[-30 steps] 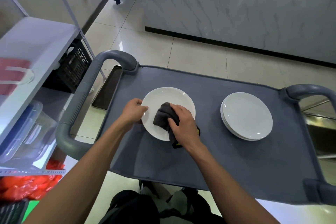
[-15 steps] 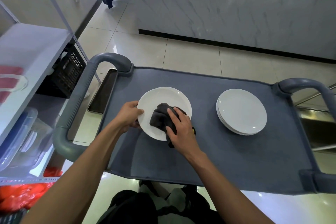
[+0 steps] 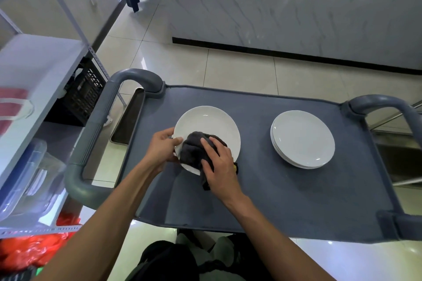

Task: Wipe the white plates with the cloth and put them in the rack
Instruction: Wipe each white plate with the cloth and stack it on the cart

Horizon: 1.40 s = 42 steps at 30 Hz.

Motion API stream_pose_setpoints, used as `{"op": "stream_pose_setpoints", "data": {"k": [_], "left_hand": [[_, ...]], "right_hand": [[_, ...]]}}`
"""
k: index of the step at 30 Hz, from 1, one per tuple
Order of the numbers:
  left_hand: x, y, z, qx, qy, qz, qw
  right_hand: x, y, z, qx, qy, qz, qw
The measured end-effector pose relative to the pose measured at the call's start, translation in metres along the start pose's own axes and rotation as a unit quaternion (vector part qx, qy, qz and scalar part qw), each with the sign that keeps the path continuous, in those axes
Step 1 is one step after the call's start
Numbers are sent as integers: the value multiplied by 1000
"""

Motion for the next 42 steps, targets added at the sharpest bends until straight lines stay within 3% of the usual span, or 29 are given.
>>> {"op": "stream_pose_setpoints", "data": {"k": [9,16,24,29,42], "left_hand": [[-16,7,-35,32,53,-36,997],[-48,18,-74,67,43,-67,995],[-72,26,-101,41,49,-84,994],[-80,29,-116,48,56,-102,992],[-104,37,-148,-16,124,-109,986]], "right_hand": [[-5,-49,53,-105,10,-10,994],[6,-83,92,-121,33,33,992],[14,-97,116,-113,40,81,989],[1,-114,151,-151,36,70,985],[-36,-119,232,-182,102,65,976]]}}
Point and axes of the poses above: each hand's wrist, its own y-axis away from the middle knuckle, its own z-axis out of the back of the hand, x = y × z, the point moved 3 cm from there along -y, towards the middle knuckle, and after that the axes turned 10 degrees about -y, right-handed, at the moved point
